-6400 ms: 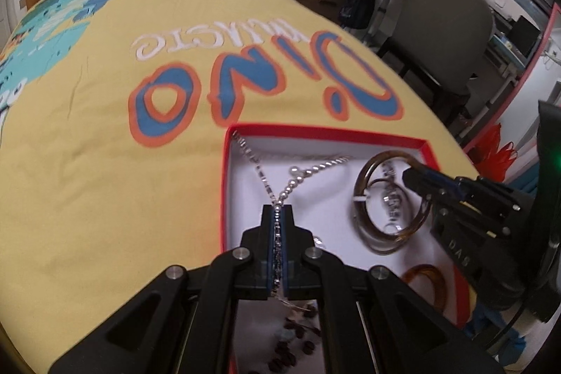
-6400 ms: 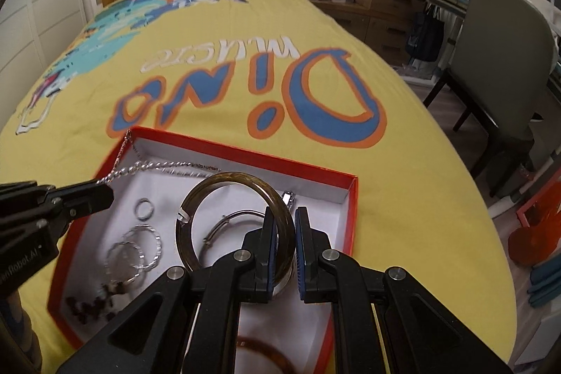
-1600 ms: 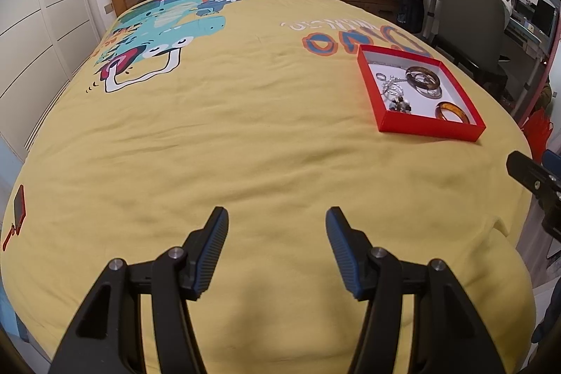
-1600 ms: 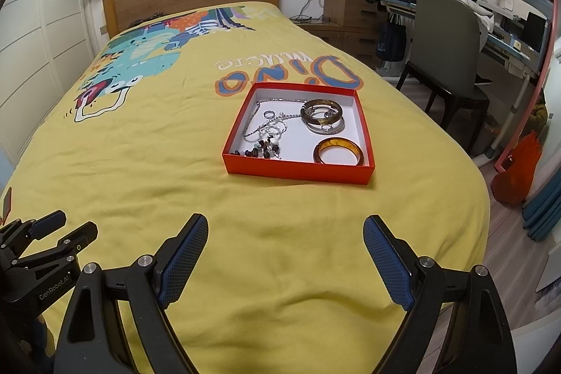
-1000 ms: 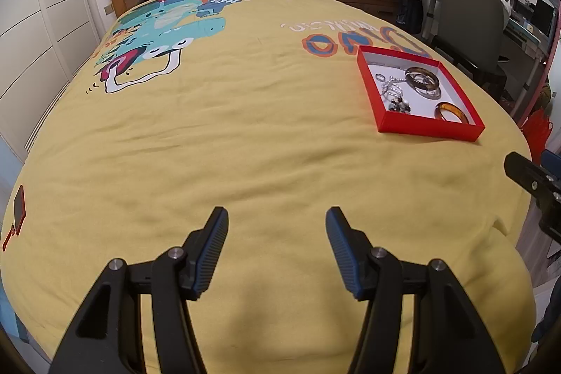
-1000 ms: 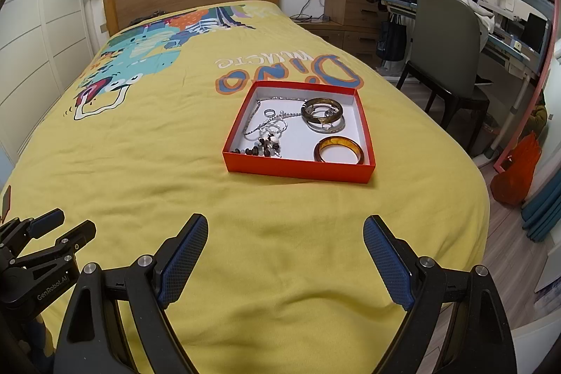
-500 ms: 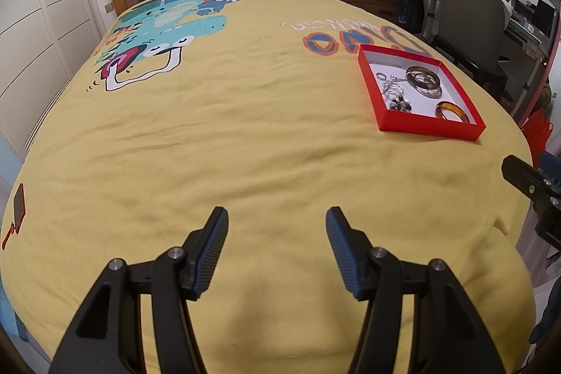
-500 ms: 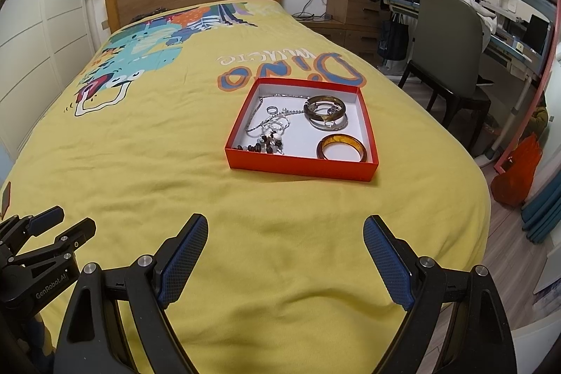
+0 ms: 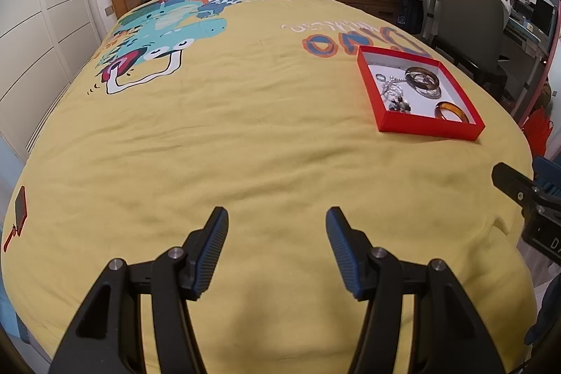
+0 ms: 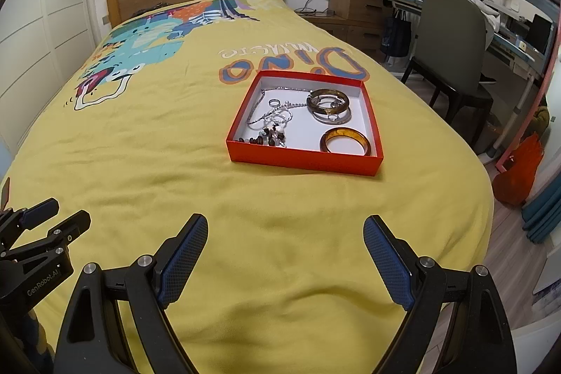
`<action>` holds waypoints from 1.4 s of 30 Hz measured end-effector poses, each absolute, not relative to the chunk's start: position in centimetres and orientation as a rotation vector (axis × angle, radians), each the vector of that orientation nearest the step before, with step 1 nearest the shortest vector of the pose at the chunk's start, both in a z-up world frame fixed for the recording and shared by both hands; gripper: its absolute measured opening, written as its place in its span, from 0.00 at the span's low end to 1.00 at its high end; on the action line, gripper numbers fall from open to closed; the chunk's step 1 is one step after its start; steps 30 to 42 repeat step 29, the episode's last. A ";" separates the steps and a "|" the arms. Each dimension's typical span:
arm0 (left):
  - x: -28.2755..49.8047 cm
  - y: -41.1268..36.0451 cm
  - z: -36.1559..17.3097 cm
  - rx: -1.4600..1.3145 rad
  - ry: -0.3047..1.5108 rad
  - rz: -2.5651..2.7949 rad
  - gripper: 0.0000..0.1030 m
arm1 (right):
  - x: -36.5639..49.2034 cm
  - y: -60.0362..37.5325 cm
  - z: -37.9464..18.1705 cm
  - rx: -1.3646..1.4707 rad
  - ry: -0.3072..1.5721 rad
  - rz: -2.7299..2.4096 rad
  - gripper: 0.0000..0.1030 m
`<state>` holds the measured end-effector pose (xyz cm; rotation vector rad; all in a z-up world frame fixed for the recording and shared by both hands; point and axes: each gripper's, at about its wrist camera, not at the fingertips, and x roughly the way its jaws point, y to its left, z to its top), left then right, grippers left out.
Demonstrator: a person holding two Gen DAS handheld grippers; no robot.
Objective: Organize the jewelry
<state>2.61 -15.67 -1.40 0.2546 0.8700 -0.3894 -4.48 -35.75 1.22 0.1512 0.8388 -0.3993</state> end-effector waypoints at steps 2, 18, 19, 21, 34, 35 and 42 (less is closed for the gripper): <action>2.6 -15.7 -1.4 0.253 0.869 -0.392 0.54 | -4.4 -35.8 1.1 0.152 0.843 -0.400 0.87; 2.6 -15.5 -1.4 0.251 0.868 -0.394 0.54 | -4.3 -35.7 0.9 0.139 0.850 -0.404 0.87; 2.6 -15.6 -1.4 0.252 0.867 -0.395 0.54 | -4.3 -35.7 0.9 0.139 0.850 -0.404 0.87; 2.6 -15.6 -1.5 0.255 0.866 -0.394 0.54 | -4.3 -35.7 0.9 0.138 0.849 -0.404 0.87; 2.3 -15.6 -1.5 0.267 0.865 -0.391 0.54 | -4.5 -35.8 1.1 0.135 0.843 -0.406 0.87; 2.3 -15.6 -1.5 0.267 0.865 -0.391 0.54 | -4.5 -35.8 1.1 0.135 0.843 -0.406 0.87; 2.3 -15.6 -1.5 0.267 0.865 -0.391 0.54 | -4.5 -35.8 1.1 0.135 0.843 -0.406 0.87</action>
